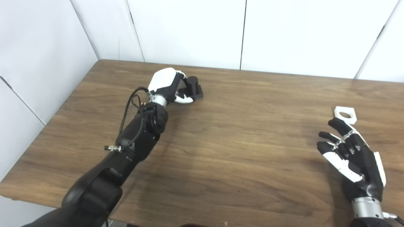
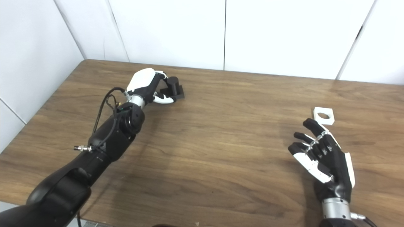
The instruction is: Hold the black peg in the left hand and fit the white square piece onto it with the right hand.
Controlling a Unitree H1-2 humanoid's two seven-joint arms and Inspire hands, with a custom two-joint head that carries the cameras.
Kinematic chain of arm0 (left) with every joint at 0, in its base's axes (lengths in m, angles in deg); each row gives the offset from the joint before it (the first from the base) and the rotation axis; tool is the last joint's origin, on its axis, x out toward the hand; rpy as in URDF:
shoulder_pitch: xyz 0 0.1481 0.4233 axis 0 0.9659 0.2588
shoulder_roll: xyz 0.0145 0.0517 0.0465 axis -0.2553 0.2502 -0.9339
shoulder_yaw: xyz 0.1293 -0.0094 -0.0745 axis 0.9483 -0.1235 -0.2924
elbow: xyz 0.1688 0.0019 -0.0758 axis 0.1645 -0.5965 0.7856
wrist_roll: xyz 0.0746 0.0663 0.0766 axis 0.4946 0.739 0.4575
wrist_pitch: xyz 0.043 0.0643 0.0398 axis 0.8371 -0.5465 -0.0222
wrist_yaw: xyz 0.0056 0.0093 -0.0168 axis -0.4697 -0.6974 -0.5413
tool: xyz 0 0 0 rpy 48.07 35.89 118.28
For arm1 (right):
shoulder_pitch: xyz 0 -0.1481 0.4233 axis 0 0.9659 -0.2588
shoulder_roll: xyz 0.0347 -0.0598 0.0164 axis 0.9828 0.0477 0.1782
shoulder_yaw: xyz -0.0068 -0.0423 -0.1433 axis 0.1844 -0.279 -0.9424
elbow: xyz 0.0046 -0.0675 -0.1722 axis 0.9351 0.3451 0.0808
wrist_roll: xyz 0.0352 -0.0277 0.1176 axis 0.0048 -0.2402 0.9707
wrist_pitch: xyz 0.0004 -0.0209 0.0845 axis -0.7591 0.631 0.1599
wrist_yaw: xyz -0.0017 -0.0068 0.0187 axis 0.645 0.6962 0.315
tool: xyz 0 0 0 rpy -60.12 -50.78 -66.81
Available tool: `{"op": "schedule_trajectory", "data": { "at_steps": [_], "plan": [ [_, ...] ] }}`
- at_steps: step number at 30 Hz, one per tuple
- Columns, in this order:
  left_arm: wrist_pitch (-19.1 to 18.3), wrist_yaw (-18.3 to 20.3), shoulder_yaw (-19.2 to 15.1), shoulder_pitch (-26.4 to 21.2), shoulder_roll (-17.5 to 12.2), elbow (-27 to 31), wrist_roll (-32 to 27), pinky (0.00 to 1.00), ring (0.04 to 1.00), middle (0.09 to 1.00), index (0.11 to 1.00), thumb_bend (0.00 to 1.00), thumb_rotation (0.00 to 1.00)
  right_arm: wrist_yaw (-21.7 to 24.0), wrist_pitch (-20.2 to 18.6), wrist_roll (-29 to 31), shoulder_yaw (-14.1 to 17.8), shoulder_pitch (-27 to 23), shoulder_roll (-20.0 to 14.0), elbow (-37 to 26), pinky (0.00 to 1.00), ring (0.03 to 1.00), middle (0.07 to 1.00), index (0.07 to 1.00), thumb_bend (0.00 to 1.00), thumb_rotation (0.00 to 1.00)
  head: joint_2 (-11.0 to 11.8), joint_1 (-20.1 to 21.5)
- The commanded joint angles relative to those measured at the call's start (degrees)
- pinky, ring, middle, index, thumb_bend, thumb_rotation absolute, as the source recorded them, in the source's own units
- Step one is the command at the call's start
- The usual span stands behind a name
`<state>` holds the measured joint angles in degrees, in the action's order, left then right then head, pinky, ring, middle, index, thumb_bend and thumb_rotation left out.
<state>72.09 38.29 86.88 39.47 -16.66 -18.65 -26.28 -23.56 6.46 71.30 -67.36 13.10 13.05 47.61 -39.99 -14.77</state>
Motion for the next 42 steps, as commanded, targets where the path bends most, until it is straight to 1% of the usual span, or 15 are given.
{"op": "schedule_trajectory", "data": {
  "at_steps": [1, 8, 14, 17, 22, 24, 29, 32, 35, 42],
  "plan": [
    [-0.5, 3.6, 1.9, 1.4, 0.8, -1.1, 0.2, 0.93, 0.913, 0.864, 0.493, 0.52, 0.07, -0.2, 0.8, 0.2, 0.2, 0.1, 0.5, -2.1, 0.59, 0.691, 0.817, 0.764, 0.75, 0.21, -0.1, 0.0],
    [-0.2, 3.2, 1.7, 1.7, 0.9, -1.3, -0.3, 0.91, 0.905, 0.861, 0.492, 0.52, 0.08, -0.1, 1.2, -0.1, 0.2, 0.2, 0.5, -1.8, 0.59, 0.686, 0.818, 0.77, 0.75, 0.22, -0.2, 0.0],
    [-0.4, 4.4, 1.7, 2.1, 0.8, -0.7, -1.2, 0.92, 0.91, 0.86, 0.492, 0.52, 0.08, 0.0, 1.3, 0.2, 0.1, 0.4, 0.6, -2.0, 0.59, 0.692, 0.823, 0.766, 0.73, 0.21, -0.2, 0.1],
    [0.8, 5.1, 1.4, 2.7, 0.6, 0.2, -2.6, 0.92, 0.911, 0.862, 0.492, 0.52, 0.08, 0.0, 1.3, 0.0, 0.1, 0.4, 0.6, -1.8, 0.6, 0.695, 0.823, 0.768, 0.74, 0.21, -0.2, 0.4],
    [2.5, 8.9, 1.2, 4.7, -0.3, 5.5, -5.9, 0.9, 0.921, 0.876, 0.492, 0.52, 0.08, 0.0, 1.7, 0.3, 0.1, 0.3, 0.8, -1.7, 0.58, 0.686, 0.816, 0.76, 0.74, 0.21, -0.2, 0.4],
    [4.4, 10.9, 1.1, 5.5, -0.9, 7.5, -7.8, 0.86, 0.916, 0.884, 0.493, 0.52, 0.08, 0.1, 1.7, 0.4, 0.1, 0.2, 0.8, -1.6, 0.59, 0.683, 0.815, 0.763, 0.74, 0.21, -0.1, 0.4],
    [9.0, 15.0, 0.7, 7.2, -2.3, 11.1, -11.8, 0.83, 0.916, 0.898, 0.494, 0.52, 0.08, 0.3, 1.5, 0.4, -0.1, 0.0, 0.7, -1.5, 0.59, 0.682, 0.816, 0.763, 0.74, 0.2, -0.1, 0.3],
    [11.2, 17.0, 0.7, 7.8, -3.0, 12.5, -12.9, 0.83, 0.917, 0.898, 0.494, 0.52, 0.08, 0.2, 1.5, 0.2, -0.2, -0.1, 0.8, -1.4, 0.59, 0.681, 0.816, 0.76, 0.73, 0.2, -0.1, 0.3],
    [13.2, 19.2, 0.6, 8.3, -3.7, 13.7, -14.2, 0.87, 0.925, 0.899, 0.494, 0.52, 0.08, 0.2, 1.6, 0.1, -0.4, -0.2, 0.8, -1.2, 0.59, 0.683, 0.817, 0.763, 0.73, 0.2, -0.1, 0.4],
    [16.6, 23.7, 0.6, 9.6, -4.7, 16.6, -17.1, 0.91, 0.948, 0.898, 0.492, 0.52, 0.08, -0.3, 1.2, -0.3, -0.6, 0.0, 1.3, -1.7, 0.6, 0.691, 0.82, 0.763, 0.73, 0.21, -0.4, 1.1]
  ]
}}
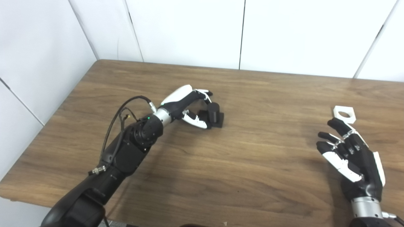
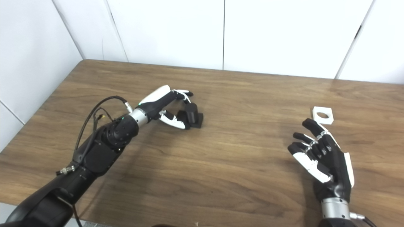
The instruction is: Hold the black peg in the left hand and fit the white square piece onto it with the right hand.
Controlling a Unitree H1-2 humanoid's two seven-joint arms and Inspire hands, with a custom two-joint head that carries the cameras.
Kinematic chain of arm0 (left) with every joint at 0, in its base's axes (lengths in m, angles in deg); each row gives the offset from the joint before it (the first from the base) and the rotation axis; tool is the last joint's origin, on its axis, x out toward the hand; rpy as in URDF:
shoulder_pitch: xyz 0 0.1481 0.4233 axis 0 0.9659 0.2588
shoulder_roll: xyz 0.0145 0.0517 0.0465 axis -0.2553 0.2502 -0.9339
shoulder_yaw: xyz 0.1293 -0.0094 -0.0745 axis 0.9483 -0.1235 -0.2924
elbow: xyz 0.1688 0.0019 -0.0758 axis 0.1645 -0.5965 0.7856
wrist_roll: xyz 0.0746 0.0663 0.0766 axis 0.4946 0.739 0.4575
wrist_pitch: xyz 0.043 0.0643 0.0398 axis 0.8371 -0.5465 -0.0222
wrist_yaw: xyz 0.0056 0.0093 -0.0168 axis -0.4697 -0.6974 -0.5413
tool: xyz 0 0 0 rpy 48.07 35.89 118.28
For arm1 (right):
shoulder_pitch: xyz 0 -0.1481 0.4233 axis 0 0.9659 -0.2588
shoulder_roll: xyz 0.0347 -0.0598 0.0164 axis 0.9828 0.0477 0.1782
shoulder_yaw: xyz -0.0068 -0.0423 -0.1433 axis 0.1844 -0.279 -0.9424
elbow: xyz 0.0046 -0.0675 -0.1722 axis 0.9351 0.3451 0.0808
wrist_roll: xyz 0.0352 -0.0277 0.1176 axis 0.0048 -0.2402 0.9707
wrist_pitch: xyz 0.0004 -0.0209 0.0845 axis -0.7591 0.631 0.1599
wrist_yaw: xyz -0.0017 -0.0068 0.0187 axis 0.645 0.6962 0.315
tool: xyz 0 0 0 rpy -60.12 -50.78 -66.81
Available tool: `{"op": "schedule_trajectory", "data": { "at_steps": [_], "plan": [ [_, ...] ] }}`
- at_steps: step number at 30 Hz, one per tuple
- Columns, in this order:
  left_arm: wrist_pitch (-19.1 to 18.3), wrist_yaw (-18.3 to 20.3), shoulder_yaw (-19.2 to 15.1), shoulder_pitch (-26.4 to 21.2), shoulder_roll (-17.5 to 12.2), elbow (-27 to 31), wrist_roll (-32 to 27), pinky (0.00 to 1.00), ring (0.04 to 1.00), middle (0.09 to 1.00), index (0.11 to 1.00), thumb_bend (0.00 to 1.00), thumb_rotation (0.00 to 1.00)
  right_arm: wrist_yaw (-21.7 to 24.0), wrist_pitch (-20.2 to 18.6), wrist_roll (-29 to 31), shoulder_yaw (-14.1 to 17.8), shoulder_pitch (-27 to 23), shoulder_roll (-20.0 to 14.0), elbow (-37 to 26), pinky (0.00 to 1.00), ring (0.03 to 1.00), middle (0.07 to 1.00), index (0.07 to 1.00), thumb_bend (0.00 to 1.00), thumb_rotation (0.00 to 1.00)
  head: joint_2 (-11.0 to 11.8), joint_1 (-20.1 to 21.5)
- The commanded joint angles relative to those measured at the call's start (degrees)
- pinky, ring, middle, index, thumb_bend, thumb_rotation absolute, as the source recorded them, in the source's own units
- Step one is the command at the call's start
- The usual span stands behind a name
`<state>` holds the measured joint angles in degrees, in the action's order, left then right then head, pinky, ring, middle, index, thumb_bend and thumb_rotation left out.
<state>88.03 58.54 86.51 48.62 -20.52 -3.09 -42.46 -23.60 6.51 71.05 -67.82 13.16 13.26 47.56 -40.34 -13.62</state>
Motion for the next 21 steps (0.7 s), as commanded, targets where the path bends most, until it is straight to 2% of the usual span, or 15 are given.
{"op": "schedule_trajectory", "data": {
  "at_steps": [1, 7, 10, 16, 21],
  "plan": [
    [1.1, 4.0, 1.0, 0.6, -0.9, 1.3, -1.1, 0.91, 0.952, 0.898, 0.492, 0.52, 0.08, -0.3, 1.1, 0.0, -0.2, 0.0, 1.1, -1.7, 0.61, 0.694, 0.82, 0.765, 0.72, 0.2, -0.1, 0.1],
    [2.8, 8.7, 1.4, 2.2, -0.9, 4.1, -4.2, 0.87, 0.945, 0.899, 0.491, 0.52, 0.07, -0.8, 0.8, -0.1, -0.3, 0.0, 1.6, -2.2, 0.61, 0.698, 0.819, 0.764, 0.73, 0.19, -0.3, 1.0],
    [5.0, 10.3, 1.8, 3.3, -0.6, 4.9, -6.0, 0.87, 0.946, 0.897, 0.49, 0.52, 0.07, -1.4, 0.2, -0.5, -0.4, 0.1, 1.9, -2.8, 0.61, 0.699, 0.822, 0.769, 0.73, 0.2, -0.6, 1.6],
    [9.6, 10.2, 3.1, 5.2, 0.1, 6.3, -5.1, 0.83, 0.954, 0.895, 0.489, 0.52, 0.08, -1.9, 0.4, -0.7, -0.6, 0.1, 1.9, -2.8, 0.61, 0.702, 0.822, 0.775, 0.73, 0.19, -0.9, 2.4],
    [11.3, 10.3, 3.9, 7.1, 1.4, 7.2, -5.4, 0.84, 0.962, 0.896, 0.49, 0.52, 0.08, -1.9, 0.0, -0.5, -0.6, -0.1, 1.8, -3.2, 0.62, 0.702, 0.823, 0.779, 0.71, 0.17, -1.4, 3.4]
  ]
}}
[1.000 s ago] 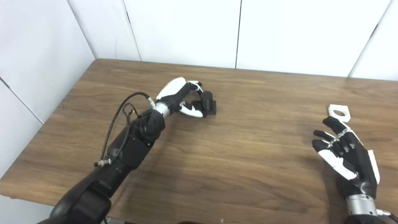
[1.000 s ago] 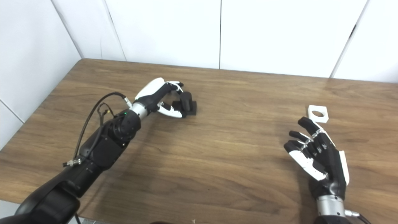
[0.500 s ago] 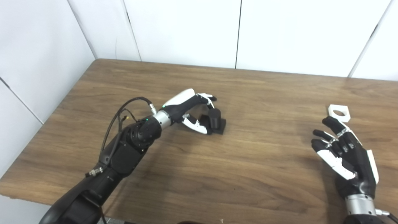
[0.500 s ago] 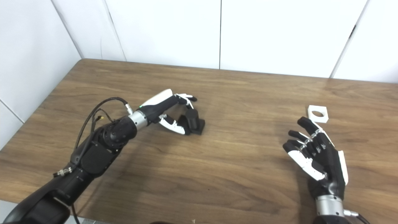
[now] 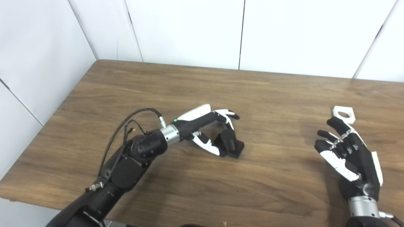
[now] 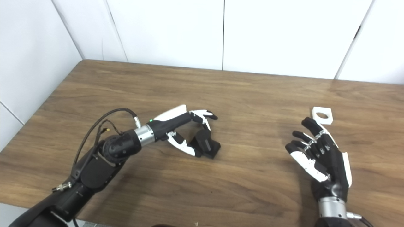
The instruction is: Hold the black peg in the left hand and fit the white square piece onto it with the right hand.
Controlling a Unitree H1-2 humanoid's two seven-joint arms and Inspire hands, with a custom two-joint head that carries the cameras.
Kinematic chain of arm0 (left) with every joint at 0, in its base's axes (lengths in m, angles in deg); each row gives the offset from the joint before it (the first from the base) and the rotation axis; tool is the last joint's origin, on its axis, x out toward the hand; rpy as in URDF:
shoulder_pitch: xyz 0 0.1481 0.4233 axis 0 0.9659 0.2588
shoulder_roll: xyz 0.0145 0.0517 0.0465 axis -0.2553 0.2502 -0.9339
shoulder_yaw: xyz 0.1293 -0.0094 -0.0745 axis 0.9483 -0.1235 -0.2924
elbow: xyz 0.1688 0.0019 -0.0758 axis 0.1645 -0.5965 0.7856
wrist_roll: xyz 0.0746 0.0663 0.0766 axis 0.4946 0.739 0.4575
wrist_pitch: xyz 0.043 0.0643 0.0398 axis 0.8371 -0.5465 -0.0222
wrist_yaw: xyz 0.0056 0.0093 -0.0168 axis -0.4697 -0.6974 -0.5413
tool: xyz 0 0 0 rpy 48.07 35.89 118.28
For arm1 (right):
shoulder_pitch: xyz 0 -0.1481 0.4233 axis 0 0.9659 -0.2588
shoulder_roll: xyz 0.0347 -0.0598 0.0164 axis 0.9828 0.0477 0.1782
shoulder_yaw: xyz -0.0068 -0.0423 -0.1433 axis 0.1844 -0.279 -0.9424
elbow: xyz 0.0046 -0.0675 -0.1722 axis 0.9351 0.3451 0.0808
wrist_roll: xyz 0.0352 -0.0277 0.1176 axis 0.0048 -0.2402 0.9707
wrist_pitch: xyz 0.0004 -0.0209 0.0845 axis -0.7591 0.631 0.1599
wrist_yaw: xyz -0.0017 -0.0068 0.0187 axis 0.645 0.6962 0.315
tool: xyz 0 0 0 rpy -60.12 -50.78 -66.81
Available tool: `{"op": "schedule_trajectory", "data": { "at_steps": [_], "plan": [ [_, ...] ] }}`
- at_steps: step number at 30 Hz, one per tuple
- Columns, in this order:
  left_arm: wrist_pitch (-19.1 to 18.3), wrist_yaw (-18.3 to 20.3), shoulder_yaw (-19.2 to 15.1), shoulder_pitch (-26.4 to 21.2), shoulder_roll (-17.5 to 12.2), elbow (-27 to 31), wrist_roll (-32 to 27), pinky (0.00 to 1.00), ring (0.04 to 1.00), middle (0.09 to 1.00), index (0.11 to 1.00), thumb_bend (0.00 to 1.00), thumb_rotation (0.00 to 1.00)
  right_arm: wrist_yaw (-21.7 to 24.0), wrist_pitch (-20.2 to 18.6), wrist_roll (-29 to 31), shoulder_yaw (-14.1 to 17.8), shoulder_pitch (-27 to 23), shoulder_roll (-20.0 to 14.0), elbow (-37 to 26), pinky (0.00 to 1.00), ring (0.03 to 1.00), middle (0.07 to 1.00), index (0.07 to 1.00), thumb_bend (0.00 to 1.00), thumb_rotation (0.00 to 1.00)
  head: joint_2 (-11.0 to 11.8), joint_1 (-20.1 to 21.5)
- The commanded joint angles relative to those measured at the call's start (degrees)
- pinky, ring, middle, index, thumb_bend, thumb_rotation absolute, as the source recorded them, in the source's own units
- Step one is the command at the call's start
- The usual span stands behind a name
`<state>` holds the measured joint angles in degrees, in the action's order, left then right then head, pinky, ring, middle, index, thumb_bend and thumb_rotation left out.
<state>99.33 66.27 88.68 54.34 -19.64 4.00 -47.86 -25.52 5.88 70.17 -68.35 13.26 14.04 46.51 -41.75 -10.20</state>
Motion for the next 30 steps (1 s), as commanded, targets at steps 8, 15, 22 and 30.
{"op": "schedule_trajectory", "data": {
  "at_steps": [8, 15, 22, 30],
  "plan": [
    [1.6, 2.3, 3.0, 4.0, 3.0, 1.5, 0.3, 0.84, 0.958, 0.891, 0.49, 0.52, 0.08, 0.1, -0.7, 1.0, 0.0, -0.6, 0.8, -2.9, 0.61, 0.701, 0.823, 0.773, 0.73, 0.2, -0.8, 0.7],
    [0.8, 2.7, 4.1, 5.2, 4.3, 3.1, 0.7, 0.85, 0.969, 0.898, 0.491, 0.52, 0.08, -0.1, -1.3, 0.3, 0.1, -0.9, 0.3, -3.3, 0.62, 0.694, 0.814, 0.759, 0.72, 0.17, -0.9, 1.8],
    [1.4, 2.6, 4.4, 5.1, 4.1, 4.0, 0.8, 0.83, 0.976, 0.904, 0.491, 0.52, 0.08, -0.5, -2.2, -0.6, -0.1, -1.1, 0.6, -4.7, 0.63, 0.7, 0.81, 0.761, 0.7, 0.14, -0.6, 9.6],
    [3.1, 2.8, 4.9, 5.2, 2.7, 3.6, 2.6, 0.83, 0.956, 0.897, 0.492, 0.52, 0.08, -0.5, -4.3, -0.4, 0.9, -1.6, -0.5, -9.1, 0.6, 0.703, 0.809, 0.77, 0.71, 0.21, 0.3, 20.3]
  ]
}}
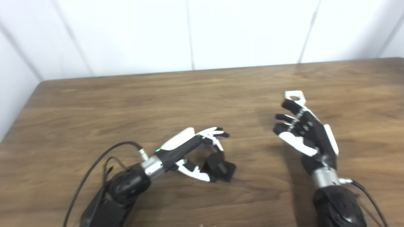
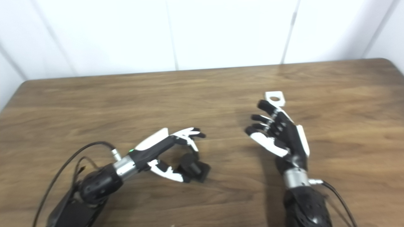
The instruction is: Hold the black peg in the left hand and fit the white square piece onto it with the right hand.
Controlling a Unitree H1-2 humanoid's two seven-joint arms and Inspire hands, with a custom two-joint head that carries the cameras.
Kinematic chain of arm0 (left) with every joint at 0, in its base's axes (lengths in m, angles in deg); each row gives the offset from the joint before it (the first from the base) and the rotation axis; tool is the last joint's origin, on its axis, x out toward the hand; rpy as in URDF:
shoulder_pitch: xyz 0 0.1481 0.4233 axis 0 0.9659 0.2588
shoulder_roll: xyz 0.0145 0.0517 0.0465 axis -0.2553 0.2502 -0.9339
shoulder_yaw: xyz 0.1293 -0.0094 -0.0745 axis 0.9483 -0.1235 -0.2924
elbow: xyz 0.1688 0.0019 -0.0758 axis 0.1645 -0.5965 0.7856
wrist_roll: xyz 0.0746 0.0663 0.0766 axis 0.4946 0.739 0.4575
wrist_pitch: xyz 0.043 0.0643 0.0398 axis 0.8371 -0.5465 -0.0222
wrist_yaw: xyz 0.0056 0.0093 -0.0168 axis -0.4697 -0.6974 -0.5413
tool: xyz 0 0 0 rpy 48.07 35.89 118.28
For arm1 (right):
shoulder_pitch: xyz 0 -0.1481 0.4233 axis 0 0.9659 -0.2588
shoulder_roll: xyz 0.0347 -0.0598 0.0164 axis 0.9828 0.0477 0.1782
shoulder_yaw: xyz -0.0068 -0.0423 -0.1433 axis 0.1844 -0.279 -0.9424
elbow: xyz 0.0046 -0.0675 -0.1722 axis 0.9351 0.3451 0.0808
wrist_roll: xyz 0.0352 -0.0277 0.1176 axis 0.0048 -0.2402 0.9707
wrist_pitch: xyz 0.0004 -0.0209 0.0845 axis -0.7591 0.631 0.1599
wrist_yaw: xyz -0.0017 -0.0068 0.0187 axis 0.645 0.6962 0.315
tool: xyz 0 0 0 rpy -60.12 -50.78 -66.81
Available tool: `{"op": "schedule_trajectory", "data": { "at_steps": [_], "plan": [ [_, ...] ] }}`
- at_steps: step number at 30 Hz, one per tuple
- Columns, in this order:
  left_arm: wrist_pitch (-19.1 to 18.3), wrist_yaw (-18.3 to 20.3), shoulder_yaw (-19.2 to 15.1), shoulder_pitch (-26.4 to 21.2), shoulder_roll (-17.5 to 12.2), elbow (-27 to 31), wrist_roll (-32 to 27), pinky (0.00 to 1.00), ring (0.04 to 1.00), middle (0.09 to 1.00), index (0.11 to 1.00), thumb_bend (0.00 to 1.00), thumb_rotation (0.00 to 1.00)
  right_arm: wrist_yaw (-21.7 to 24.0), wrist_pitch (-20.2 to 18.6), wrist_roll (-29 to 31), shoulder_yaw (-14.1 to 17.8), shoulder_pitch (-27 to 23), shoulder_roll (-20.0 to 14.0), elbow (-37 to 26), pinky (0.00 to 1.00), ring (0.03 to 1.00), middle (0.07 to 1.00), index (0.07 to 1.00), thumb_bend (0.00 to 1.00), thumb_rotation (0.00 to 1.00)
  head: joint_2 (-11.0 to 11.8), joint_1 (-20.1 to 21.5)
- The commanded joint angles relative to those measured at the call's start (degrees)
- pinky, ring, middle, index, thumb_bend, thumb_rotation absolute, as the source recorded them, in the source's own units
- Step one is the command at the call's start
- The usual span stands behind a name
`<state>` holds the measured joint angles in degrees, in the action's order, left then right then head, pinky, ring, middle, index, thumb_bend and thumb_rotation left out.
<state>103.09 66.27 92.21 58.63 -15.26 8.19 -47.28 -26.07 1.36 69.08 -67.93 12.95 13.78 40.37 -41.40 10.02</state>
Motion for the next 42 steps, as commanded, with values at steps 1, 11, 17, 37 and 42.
{"op": "schedule_trajectory", "data": {
  "at_steps": [1, 11, 17, 37, 42],
  "plan": [
    [-0.3, 2.7, 1.5, 0.9, -1.8, -0.8, 2.3, 0.82, 0.954, 0.896, 0.492, 0.52, 0.08, 0.2, 0.4, 0.6, 0.9, -1.7, -0.9, -3.7, 0.6, 0.706, 0.809, 0.773, 0.7, 0.22, 0.2, 1.1],
    [-2.3, 3.8, 1.4, 1.0, -2.8, 0.6, 3.0, 0.84, 0.96, 0.902, 0.492, 0.52, 0.07, -0.9, -1.7, -0.3, 6.0, -6.7, -6.5, -7.6, 0.61, 0.709, 0.81, 0.773, 0.66, 0.26, 1.0, 3.9],
    [-2.0, 3.7, 1.2, 0.9, -3.5, 0.7, 3.7, 0.83, 0.952, 0.893, 0.492, 0.52, 0.07, -1.8, -0.8, -12.3, 6.0, -12.5, -13.3, -5.3, 0.56, 0.668, 0.783, 0.762, 0.66, 0.24, 1.5, 4.9],
    [-0.9, 3.3, 0.9, 1.2, -3.7, -0.8, 3.5, 0.82, 0.954, 0.892, 0.493, 0.52, 0.08, 4.3, 0.6, -30.1, -1.6, -25.7, -28.0, 8.8, 0.57, 0.696, 0.78, 0.723, 0.7, 0.2, 2.0, 4.1],
    [-0.7, 3.1, 0.8, 1.4, -3.6, -1.3, 3.3, 0.83, 0.953, 0.891, 0.492, 0.52, 0.07, 6.2, 0.7, -33.3, -4.1, -28.8, -30.1, 13.0, 0.71, 0.817, 0.828, 0.733, 0.7, 0.24, 2.0, 4.0]
  ]
}}
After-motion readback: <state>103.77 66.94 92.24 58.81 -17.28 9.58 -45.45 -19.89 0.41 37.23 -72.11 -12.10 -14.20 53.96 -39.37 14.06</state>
